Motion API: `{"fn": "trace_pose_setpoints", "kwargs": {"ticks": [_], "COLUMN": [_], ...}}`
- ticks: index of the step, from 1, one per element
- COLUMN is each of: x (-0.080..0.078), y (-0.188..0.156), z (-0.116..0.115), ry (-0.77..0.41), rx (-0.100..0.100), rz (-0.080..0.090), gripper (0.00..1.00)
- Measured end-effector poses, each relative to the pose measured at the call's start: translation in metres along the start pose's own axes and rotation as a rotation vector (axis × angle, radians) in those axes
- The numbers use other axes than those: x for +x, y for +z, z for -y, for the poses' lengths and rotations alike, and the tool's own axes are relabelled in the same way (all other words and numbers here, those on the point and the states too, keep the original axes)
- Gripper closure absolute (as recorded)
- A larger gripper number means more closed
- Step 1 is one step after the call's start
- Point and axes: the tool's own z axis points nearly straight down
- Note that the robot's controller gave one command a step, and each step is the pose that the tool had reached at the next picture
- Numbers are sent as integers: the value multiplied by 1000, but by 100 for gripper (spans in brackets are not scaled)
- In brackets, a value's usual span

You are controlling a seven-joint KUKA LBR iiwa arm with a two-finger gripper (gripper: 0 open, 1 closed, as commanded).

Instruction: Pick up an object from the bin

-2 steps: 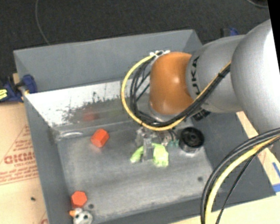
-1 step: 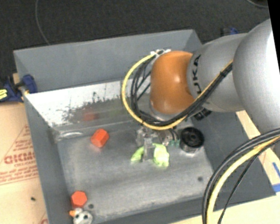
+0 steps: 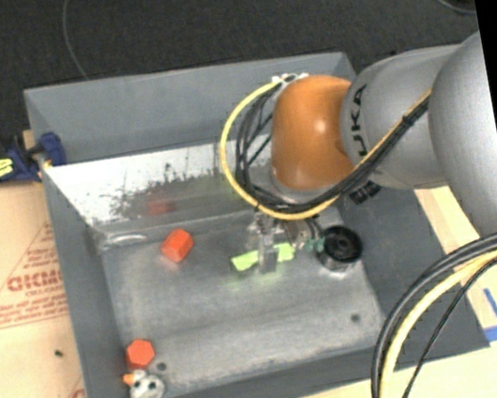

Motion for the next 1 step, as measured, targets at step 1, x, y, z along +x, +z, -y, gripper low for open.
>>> {"fn": "trace_pose_setpoints", "kwargs": {"ticks": [1], "x": [-1], "y": [-19], "z": [0], "ry": [0], "rx": [0], "rz": [5], "gripper": [100]}}
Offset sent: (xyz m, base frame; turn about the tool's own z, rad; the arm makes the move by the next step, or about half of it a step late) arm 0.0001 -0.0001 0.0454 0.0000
